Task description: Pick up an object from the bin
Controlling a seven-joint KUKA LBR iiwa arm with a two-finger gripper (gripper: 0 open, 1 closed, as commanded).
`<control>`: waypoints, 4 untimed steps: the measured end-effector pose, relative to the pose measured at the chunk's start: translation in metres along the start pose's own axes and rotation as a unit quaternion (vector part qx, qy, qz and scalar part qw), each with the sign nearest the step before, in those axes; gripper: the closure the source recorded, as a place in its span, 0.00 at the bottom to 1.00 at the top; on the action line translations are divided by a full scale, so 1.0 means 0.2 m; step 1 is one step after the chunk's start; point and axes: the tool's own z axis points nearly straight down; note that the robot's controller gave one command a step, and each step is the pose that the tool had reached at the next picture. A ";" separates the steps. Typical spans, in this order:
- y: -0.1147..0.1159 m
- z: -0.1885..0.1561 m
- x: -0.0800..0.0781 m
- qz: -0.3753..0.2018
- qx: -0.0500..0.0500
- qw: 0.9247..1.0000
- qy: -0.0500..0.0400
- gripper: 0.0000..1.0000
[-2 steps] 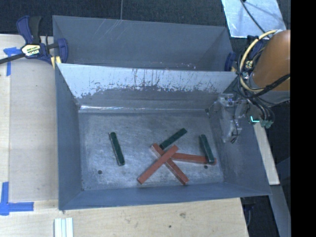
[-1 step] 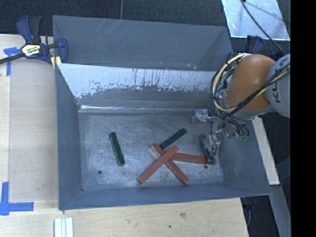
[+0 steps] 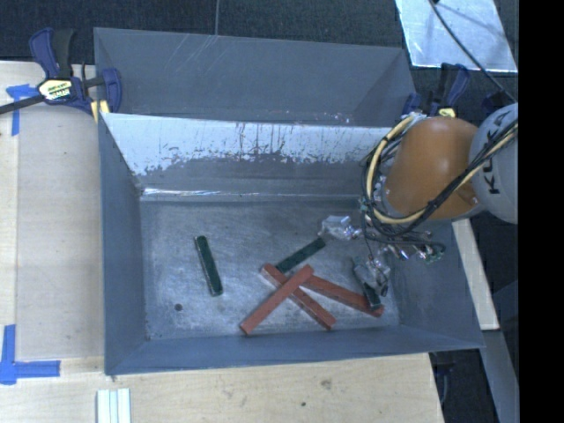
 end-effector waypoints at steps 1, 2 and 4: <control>0.49 0.01 -0.10 -0.047 -0.004 0.999 0.002 0.00; 0.76 -0.01 -0.14 -0.062 -0.005 0.998 0.004 0.00; 0.65 0.01 0.01 -0.027 -0.002 1.000 0.000 0.00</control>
Offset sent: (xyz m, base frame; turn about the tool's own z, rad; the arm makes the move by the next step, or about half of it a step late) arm -0.0337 0.0890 -0.0036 -0.0868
